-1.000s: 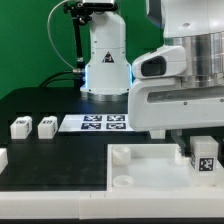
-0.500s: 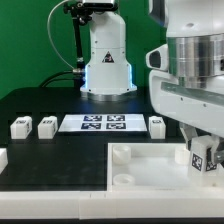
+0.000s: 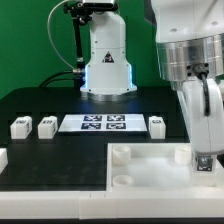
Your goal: Assemble one leg
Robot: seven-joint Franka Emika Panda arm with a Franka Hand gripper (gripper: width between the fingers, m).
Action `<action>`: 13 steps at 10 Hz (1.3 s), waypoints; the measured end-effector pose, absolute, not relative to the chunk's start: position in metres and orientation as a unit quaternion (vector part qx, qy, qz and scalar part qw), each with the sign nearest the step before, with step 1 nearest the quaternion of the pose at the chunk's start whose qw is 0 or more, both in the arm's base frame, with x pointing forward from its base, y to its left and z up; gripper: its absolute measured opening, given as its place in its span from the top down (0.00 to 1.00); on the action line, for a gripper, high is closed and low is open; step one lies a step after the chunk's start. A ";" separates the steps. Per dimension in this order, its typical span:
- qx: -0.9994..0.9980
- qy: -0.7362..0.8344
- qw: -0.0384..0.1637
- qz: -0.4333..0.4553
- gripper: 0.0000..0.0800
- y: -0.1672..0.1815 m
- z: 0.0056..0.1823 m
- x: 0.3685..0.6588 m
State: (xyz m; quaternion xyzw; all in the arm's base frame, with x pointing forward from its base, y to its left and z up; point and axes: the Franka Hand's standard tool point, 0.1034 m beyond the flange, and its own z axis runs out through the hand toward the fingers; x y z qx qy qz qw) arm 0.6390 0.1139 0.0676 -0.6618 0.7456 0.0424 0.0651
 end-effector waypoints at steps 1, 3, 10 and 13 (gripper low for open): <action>-0.680 0.729 0.066 0.041 0.32 0.115 0.067 0.639; -0.777 0.624 0.076 0.013 0.23 0.124 0.068 0.640; -0.987 0.143 0.055 -0.057 0.19 0.122 0.069 0.632; -0.997 0.027 0.041 -0.063 0.19 0.118 0.067 0.633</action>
Offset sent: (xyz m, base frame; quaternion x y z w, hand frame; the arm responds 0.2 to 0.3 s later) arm 0.0146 0.0116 0.0277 0.0326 0.0088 -0.3642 0.9307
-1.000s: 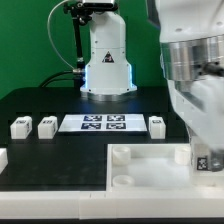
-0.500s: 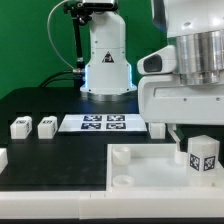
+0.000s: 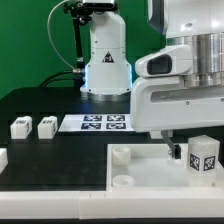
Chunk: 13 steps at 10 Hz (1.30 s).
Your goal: Assemble one leg
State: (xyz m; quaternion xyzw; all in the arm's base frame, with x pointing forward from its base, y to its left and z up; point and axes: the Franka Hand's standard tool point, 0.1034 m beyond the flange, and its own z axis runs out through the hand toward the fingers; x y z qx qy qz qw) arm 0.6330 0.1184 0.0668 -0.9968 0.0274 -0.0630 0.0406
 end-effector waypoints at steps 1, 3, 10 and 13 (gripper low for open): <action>-0.997 0.028 0.040 -0.063 0.35 0.118 0.067 0.633; -0.994 0.086 0.044 -0.059 0.53 0.118 0.066 0.632; -0.905 0.424 0.020 -0.031 0.63 0.082 0.065 0.629; -0.866 0.498 -0.010 -0.033 0.61 0.073 0.065 0.629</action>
Offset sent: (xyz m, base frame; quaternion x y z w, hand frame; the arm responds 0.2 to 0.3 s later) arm 0.0000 0.0000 0.0000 0.0000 0.0000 0.2667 0.9638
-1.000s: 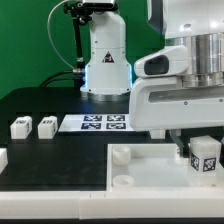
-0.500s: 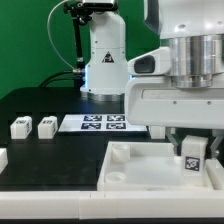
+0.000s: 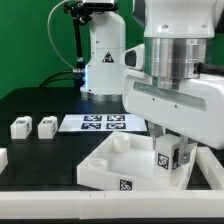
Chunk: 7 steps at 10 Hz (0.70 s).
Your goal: Assemble one leg
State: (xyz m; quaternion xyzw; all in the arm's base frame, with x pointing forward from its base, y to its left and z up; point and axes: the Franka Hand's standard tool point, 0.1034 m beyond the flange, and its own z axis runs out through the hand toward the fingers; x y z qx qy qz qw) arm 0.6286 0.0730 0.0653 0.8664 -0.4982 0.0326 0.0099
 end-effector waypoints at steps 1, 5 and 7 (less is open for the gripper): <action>0.867 -0.498 0.016 0.034 0.60 0.070 0.065 0.628; 0.867 -0.497 0.015 0.031 0.21 0.074 0.063 0.625; 0.869 -0.493 0.010 0.032 0.19 0.083 0.073 0.627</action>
Offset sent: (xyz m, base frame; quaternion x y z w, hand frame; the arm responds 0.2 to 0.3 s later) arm 0.0000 0.0000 0.0000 0.0000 0.0000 0.0000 1.0000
